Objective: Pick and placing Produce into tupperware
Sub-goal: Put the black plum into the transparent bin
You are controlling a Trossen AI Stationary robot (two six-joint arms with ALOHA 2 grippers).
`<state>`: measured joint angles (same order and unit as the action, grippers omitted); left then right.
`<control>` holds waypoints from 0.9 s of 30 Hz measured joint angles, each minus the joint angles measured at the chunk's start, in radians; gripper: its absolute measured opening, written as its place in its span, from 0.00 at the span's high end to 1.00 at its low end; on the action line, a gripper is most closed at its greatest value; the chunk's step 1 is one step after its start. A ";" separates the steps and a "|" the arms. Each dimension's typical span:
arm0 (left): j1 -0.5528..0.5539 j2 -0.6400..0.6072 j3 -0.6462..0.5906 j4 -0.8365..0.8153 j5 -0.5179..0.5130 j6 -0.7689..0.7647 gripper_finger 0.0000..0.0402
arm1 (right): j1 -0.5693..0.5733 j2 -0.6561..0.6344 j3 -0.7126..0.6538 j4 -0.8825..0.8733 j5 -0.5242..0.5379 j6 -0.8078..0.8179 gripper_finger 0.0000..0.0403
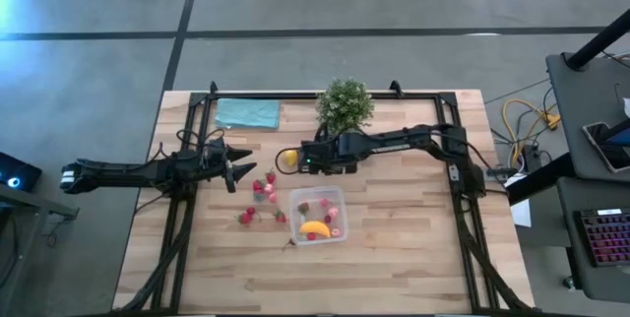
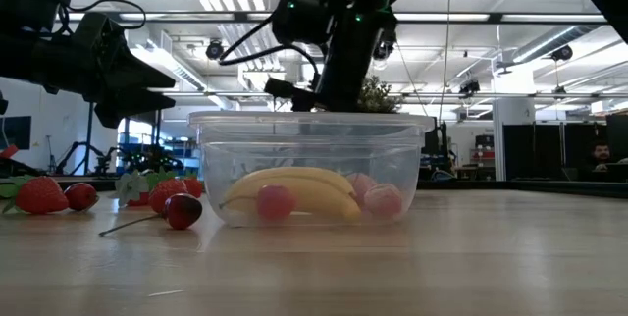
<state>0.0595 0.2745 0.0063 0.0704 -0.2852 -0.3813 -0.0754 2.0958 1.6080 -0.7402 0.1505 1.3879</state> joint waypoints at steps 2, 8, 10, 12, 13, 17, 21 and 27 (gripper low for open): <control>0.000 0.000 0.000 0.000 0.000 0.000 0.42 | -0.001 0.006 0.005 -0.036 0.039 0.023 0.56; 0.000 0.000 0.000 0.000 0.000 0.000 0.42 | -0.010 0.022 0.006 -0.111 0.061 0.072 0.56; 0.000 0.000 0.000 0.000 0.000 0.000 0.42 | -0.011 0.028 0.006 -0.107 0.060 0.078 0.56; 0.000 0.000 0.000 0.000 0.000 0.000 0.42 | -0.012 0.029 0.012 -0.108 0.061 0.078 0.56; 0.000 0.000 0.000 0.000 0.000 0.000 0.42 | -0.015 0.028 0.016 -0.106 0.064 0.078 0.56; 0.000 0.000 0.000 0.000 0.000 0.000 0.42 | -0.030 0.028 0.016 -0.114 0.090 0.078 0.56; 0.000 0.000 0.000 0.000 0.000 0.000 0.42 | -0.046 0.028 0.016 -0.110 0.099 0.074 0.56; 0.000 0.000 0.000 0.000 0.000 0.000 0.42 | -0.069 0.032 0.016 -0.087 0.075 0.007 0.56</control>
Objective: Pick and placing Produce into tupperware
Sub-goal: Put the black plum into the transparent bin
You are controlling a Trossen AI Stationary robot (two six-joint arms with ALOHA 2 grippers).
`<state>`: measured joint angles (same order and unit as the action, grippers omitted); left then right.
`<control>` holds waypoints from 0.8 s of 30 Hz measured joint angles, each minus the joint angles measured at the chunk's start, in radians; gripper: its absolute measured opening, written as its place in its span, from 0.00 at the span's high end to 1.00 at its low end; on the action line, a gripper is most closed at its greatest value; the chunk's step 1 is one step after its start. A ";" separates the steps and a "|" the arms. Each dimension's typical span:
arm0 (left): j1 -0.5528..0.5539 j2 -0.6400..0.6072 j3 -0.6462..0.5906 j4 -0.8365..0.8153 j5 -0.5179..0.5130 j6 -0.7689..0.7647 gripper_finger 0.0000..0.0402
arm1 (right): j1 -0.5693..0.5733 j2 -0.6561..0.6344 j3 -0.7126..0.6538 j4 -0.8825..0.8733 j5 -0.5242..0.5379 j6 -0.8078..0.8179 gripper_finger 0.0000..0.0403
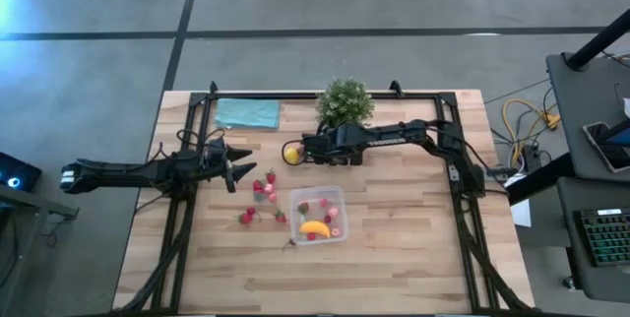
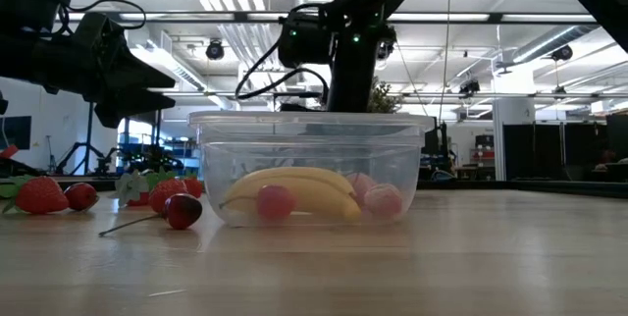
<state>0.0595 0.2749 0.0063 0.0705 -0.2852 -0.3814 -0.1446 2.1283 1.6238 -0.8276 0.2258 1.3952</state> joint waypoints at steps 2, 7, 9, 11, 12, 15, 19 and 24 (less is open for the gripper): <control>0.000 0.000 0.000 0.000 0.000 0.000 0.42 | -0.005 0.010 0.000 0.002 -0.004 -0.006 0.56; 0.000 -0.001 0.000 0.000 0.000 0.000 0.42 | -0.018 0.031 0.000 0.007 -0.015 -0.009 0.56; 0.000 0.001 0.000 0.000 0.000 0.000 0.42 | -0.020 0.034 0.000 0.008 -0.016 -0.012 0.56; 0.000 0.000 0.000 -0.001 0.000 0.000 0.42 | -0.021 0.034 0.000 0.013 -0.016 -0.012 0.56; 0.000 0.000 0.000 0.000 0.000 0.000 0.42 | -0.022 0.034 0.000 0.018 -0.016 -0.016 0.56; 0.000 0.000 0.000 0.000 0.000 0.000 0.42 | -0.026 0.034 0.000 0.029 -0.016 -0.035 0.56; 0.000 0.000 0.000 0.000 0.000 0.000 0.42 | -0.026 0.034 0.000 0.030 -0.024 -0.035 0.57; 0.000 0.000 0.000 0.000 0.000 0.000 0.42 | -0.026 0.034 -0.001 0.031 -0.040 -0.035 0.62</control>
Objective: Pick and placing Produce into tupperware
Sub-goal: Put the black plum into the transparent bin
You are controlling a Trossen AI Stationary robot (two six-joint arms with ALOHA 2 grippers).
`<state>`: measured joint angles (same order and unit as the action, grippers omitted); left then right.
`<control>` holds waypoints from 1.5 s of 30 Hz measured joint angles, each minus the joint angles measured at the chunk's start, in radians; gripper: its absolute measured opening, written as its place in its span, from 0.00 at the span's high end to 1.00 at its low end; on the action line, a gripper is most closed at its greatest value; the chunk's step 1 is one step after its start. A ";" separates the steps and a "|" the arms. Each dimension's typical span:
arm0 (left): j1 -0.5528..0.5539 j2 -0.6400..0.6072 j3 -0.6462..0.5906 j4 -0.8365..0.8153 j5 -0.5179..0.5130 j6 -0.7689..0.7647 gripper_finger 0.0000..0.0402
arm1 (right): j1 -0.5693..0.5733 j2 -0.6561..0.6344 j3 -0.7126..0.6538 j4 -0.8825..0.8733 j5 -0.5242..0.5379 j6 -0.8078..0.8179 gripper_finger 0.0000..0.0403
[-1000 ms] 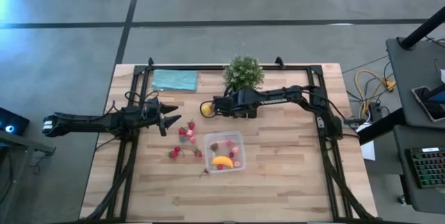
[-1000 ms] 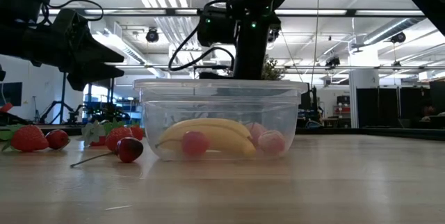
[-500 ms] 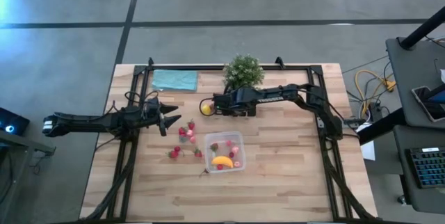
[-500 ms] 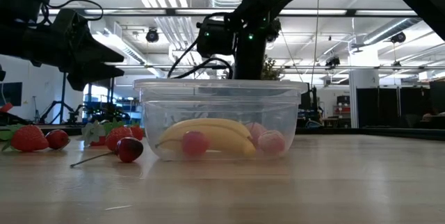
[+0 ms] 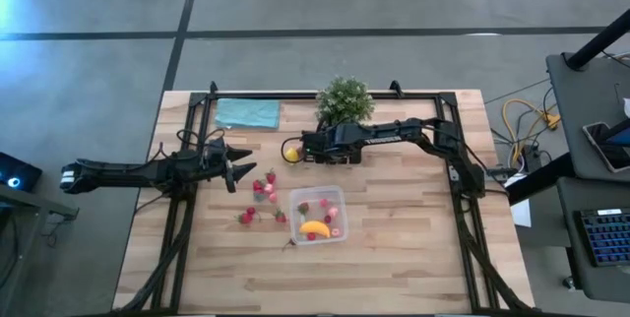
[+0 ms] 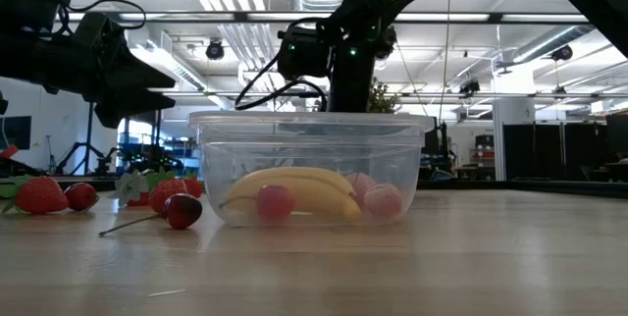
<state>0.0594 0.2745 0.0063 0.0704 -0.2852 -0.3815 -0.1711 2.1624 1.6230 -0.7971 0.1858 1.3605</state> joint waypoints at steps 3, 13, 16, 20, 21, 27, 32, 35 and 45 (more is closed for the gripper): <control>0.000 0.001 0.000 0.000 0.000 0.000 0.42 | 0.000 0.000 -0.003 -0.001 -0.002 -0.003 0.65; 0.000 0.001 0.000 0.000 0.000 0.000 0.42 | 0.000 0.000 -0.003 -0.005 -0.001 -0.008 0.74; 0.000 0.000 0.000 0.000 0.000 0.000 0.42 | 0.000 0.000 -0.003 -0.005 -0.002 -0.008 0.74; 0.000 0.000 0.000 0.000 0.000 0.000 0.42 | 0.000 0.000 -0.003 -0.005 -0.001 -0.008 0.74; 0.000 0.000 0.000 0.000 0.000 0.000 0.42 | 0.002 0.000 -0.001 -0.008 -0.002 -0.012 0.74; 0.000 0.000 0.000 0.000 0.000 0.000 0.42 | 0.050 -0.007 0.068 -0.012 -0.002 -0.079 0.74; 0.000 0.000 0.000 0.000 0.000 0.000 0.42 | 0.116 -0.008 0.183 -0.048 0.003 -0.138 0.74; 0.000 0.000 0.000 0.000 0.000 0.000 0.42 | 0.151 -0.008 0.254 -0.095 0.027 -0.151 0.74; 0.000 0.000 0.000 0.000 0.000 0.000 0.42 | 0.259 -0.008 0.425 -0.270 0.077 -0.219 0.74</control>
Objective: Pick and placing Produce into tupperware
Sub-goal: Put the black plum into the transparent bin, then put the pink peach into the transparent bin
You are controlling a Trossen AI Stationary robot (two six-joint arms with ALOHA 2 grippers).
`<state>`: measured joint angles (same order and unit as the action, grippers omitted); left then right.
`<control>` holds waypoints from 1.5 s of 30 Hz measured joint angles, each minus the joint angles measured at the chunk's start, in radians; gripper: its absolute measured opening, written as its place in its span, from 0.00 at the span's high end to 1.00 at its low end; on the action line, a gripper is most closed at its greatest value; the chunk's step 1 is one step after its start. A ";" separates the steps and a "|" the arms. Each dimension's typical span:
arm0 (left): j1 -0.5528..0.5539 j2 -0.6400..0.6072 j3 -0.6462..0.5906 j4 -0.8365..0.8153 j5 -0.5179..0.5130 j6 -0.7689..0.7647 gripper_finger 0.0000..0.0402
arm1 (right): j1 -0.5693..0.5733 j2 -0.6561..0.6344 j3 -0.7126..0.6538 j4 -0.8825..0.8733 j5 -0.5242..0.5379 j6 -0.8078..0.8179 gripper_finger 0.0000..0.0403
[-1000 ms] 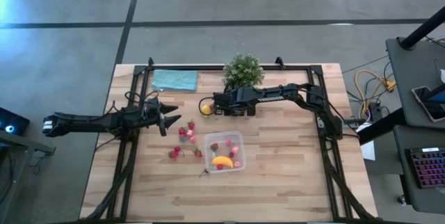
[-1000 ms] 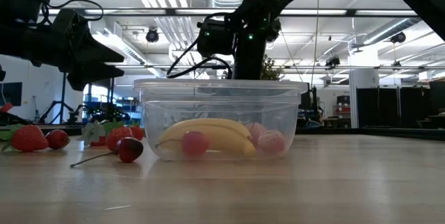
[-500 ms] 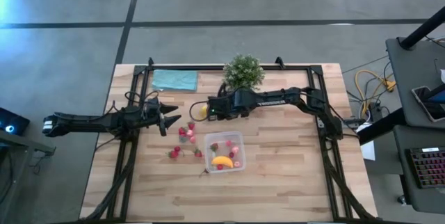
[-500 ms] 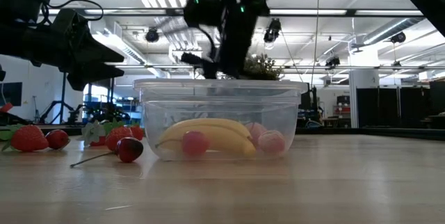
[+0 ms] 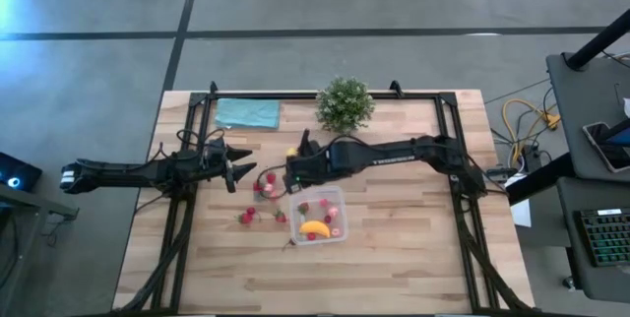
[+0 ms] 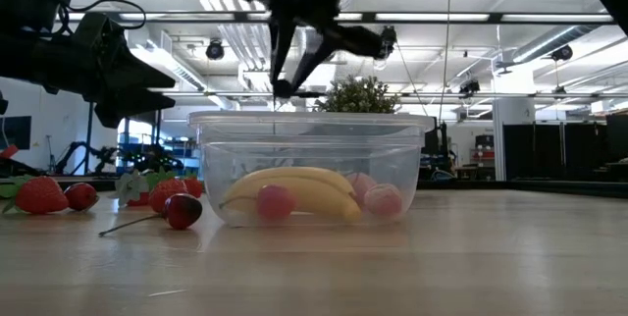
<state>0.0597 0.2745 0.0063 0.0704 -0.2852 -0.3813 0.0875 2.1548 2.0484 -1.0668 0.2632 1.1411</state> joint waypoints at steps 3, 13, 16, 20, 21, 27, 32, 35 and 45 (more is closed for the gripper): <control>0.000 0.000 0.000 0.000 0.000 0.000 0.42 | 0.037 0.000 0.027 -0.067 -0.008 -0.045 0.74; 0.000 0.000 0.000 0.000 0.000 0.000 0.42 | 0.155 0.000 0.002 -0.107 -0.061 -0.114 0.74; 0.000 0.000 0.000 0.000 0.000 0.000 0.42 | 0.185 0.002 -0.002 -0.098 -0.062 -0.122 0.74; 0.000 0.000 0.000 0.000 0.000 0.000 0.42 | 0.211 0.002 -0.002 -0.094 -0.059 -0.129 0.74; 0.000 0.000 0.000 0.000 0.000 0.000 0.42 | 0.214 0.002 -0.002 -0.094 -0.058 -0.132 0.74; 0.000 0.000 0.000 0.000 0.000 0.000 0.42 | 0.211 0.006 -0.021 -0.088 -0.025 -0.182 0.74; 0.000 0.000 0.000 0.000 0.000 0.000 0.42 | 0.201 0.006 -0.098 -0.047 -0.008 -0.199 0.74; 0.000 0.000 0.000 0.000 0.000 0.000 0.42 | 0.192 0.007 -0.152 -0.037 -0.008 -0.177 0.72; 0.000 0.000 0.000 0.000 0.000 0.000 0.42 | 0.179 0.007 -0.222 0.091 -0.008 -0.139 0.45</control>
<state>0.0596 0.2745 0.0063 0.0704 -0.2852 -0.3814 0.2660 2.1620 1.8264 -0.9762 0.2550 1.0020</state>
